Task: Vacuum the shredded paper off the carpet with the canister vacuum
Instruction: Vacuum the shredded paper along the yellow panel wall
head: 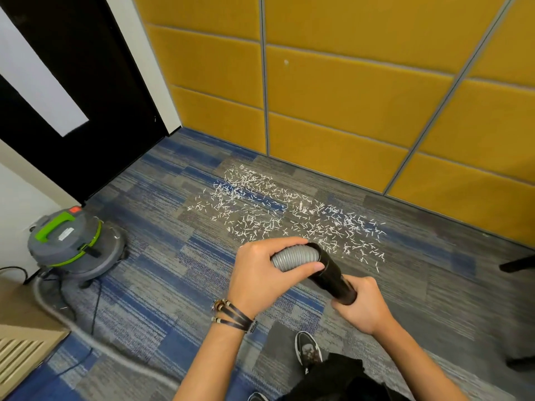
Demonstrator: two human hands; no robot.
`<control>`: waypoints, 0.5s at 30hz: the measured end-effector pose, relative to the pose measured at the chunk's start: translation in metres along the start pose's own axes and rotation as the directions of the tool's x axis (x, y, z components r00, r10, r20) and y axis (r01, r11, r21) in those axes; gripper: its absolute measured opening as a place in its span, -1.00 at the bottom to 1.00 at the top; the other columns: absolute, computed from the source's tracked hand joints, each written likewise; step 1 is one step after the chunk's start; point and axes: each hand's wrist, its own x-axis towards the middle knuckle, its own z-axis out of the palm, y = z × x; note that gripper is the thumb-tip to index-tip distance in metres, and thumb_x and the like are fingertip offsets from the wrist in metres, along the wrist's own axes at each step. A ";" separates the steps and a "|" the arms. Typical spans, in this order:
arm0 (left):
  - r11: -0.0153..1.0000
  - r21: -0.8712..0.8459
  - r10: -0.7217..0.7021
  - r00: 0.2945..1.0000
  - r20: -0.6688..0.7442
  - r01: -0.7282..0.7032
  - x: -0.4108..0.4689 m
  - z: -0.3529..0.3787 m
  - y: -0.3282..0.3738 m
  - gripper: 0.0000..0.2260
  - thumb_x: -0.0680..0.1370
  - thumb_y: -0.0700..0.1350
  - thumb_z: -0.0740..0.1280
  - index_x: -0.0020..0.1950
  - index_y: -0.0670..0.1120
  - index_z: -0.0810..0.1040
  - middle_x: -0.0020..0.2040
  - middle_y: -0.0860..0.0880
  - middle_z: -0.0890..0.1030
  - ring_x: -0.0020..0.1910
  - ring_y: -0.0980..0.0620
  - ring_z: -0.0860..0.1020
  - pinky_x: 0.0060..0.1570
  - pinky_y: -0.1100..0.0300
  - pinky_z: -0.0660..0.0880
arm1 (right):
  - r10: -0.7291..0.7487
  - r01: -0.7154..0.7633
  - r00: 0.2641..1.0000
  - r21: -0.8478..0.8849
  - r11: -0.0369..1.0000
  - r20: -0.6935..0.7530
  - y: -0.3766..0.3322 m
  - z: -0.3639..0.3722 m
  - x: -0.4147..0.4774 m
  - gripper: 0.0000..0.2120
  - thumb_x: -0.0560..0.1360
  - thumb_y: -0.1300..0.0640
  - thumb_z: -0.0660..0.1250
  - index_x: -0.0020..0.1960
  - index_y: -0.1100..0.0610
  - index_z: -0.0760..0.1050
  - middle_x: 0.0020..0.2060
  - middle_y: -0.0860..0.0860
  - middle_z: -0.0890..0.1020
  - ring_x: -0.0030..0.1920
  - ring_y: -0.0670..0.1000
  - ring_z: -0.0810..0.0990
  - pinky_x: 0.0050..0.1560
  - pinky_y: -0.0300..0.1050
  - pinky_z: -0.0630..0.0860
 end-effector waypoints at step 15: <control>0.994 0.108 -0.008 0.999 -0.032 0.011 0.018 0.021 -0.012 -0.65 0.42 0.24 0.59 0.17 0.23 0.73 0.01 0.29 0.72 0.01 0.26 0.67 0.04 0.22 0.61 | -0.002 0.002 1.000 0.025 1.000 -0.024 0.019 0.003 0.041 -0.66 0.28 0.26 0.45 -0.37 -0.16 0.45 -0.55 -0.14 0.44 -0.51 -0.13 0.35 -0.43 -0.22 0.26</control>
